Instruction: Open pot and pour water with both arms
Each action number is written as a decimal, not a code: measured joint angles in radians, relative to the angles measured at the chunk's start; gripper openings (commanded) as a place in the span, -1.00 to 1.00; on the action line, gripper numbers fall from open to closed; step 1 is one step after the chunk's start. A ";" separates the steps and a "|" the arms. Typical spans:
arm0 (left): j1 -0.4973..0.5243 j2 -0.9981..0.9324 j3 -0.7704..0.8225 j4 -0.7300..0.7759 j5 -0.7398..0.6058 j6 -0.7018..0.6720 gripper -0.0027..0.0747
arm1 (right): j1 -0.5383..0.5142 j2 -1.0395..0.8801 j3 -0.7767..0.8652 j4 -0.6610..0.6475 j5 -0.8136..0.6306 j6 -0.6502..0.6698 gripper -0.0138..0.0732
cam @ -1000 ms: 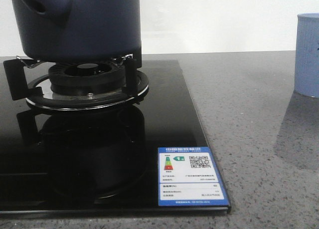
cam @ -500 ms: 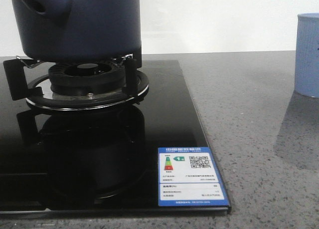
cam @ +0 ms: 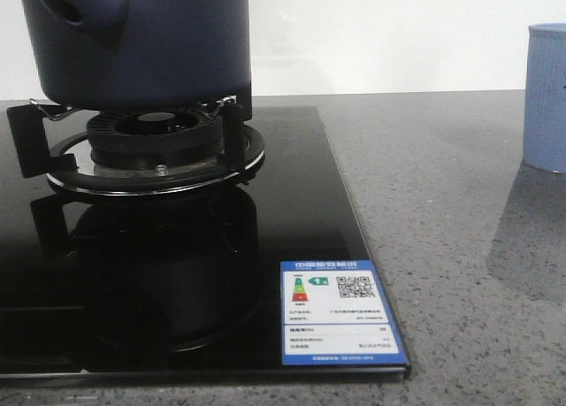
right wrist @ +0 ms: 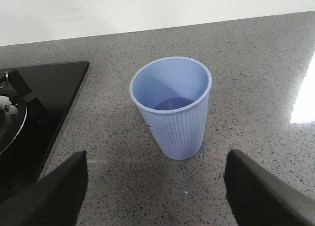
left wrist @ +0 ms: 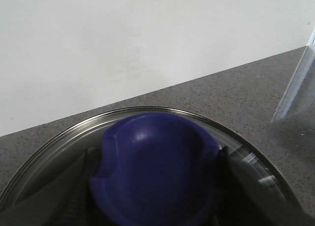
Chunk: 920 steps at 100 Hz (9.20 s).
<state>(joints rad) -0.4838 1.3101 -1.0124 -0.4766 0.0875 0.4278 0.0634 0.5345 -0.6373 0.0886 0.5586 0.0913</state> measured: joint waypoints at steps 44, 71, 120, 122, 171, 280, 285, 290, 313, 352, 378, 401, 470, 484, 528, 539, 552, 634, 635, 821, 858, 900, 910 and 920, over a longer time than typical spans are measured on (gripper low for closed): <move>0.025 -0.108 -0.002 0.002 -0.020 0.000 -0.08 | 0.000 0.000 0.019 -0.017 -0.009 0.002 0.52; 0.122 -0.183 -0.002 0.002 -0.022 0.000 -0.08 | 0.000 0.004 0.171 -0.021 -0.206 0.002 0.52; 0.213 -0.223 -0.002 0.002 -0.027 0.000 -0.08 | 0.000 0.293 0.269 -0.046 -0.629 0.002 0.53; 0.213 -0.223 -0.002 0.002 -0.027 0.000 -0.08 | 0.000 0.310 0.269 -0.051 -0.641 0.002 0.53; 0.213 -0.223 -0.002 0.002 -0.027 0.000 -0.08 | 0.000 0.559 0.269 -0.094 -0.911 0.002 0.77; 0.215 -0.223 -0.002 0.002 -0.027 0.000 -0.08 | 0.000 0.826 0.269 -0.104 -1.198 -0.001 0.09; 0.215 -0.223 -0.002 0.002 -0.027 0.000 -0.08 | 0.000 0.826 0.269 -0.104 -1.199 -0.001 0.09; 0.215 -0.223 -0.002 0.002 -0.027 0.000 -0.08 | 0.000 0.826 0.269 -0.104 -1.200 -0.001 0.09; 0.215 -0.223 -0.002 0.002 -0.027 0.000 -0.08 | 0.002 0.821 0.269 -0.108 -1.216 -0.001 0.09; 0.215 -0.223 -0.002 0.002 -0.027 0.000 -0.08 | 0.013 0.664 0.144 -0.246 -0.906 -0.001 0.09; 0.215 -0.223 -0.002 0.002 -0.027 0.000 -0.08 | 0.149 0.626 -0.066 -0.290 -0.634 0.001 0.09; 0.215 -0.223 -0.002 0.002 -0.027 0.000 -0.08 | 0.271 0.630 -0.218 -0.343 -0.512 0.000 0.09; 0.215 -0.223 -0.002 0.002 -0.027 0.000 -0.08 | 0.508 0.910 -0.662 -0.663 -0.082 0.000 0.09; 0.215 -0.223 -0.002 0.002 -0.027 0.000 -0.08 | 0.549 0.966 -0.719 -0.738 -0.032 0.000 0.09; 0.215 -0.223 -0.002 0.002 -0.027 0.000 -0.08 | 0.655 1.045 -0.749 -1.075 -0.013 -0.002 0.09; 0.215 -0.223 -0.002 0.002 -0.027 0.000 -0.08 | 0.657 1.055 -0.749 -1.146 -0.013 -0.002 0.09; 0.215 -0.223 -0.002 0.002 -0.027 0.000 -0.08 | 0.657 1.063 -0.751 -1.246 -0.015 -0.002 0.09; 0.215 -0.223 -0.002 0.002 -0.027 0.000 -0.08 | 0.657 1.063 -0.751 -1.705 -0.108 -0.002 0.09; 0.215 -0.223 -0.002 0.002 -0.027 0.000 -0.08 | 0.657 1.063 -0.751 -1.709 -0.108 -0.002 0.09; 0.215 -0.223 -0.002 0.002 0.002 0.000 -0.08 | 0.570 0.977 -0.715 -1.734 -0.036 0.751 0.09; 0.215 -0.223 -0.002 0.002 0.002 0.000 -0.08 | 0.317 0.753 -0.440 -1.736 -0.235 1.077 0.09; 0.215 -0.223 -0.002 0.002 0.002 0.000 -0.08 | 0.026 0.649 -0.221 -1.759 -0.520 1.289 0.09; 0.215 -0.223 -0.002 0.002 0.002 0.000 -0.08 | -0.031 0.649 -0.178 -1.764 -0.610 1.296 0.09; 0.215 -0.223 -0.002 0.002 0.002 0.000 -0.08 | -0.087 0.649 -0.146 -1.772 -0.691 1.296 0.09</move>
<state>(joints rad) -0.2689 1.0874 -1.0140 -0.4744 0.0892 0.4278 -0.0239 1.1840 -0.7833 -1.6833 -0.1325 1.3873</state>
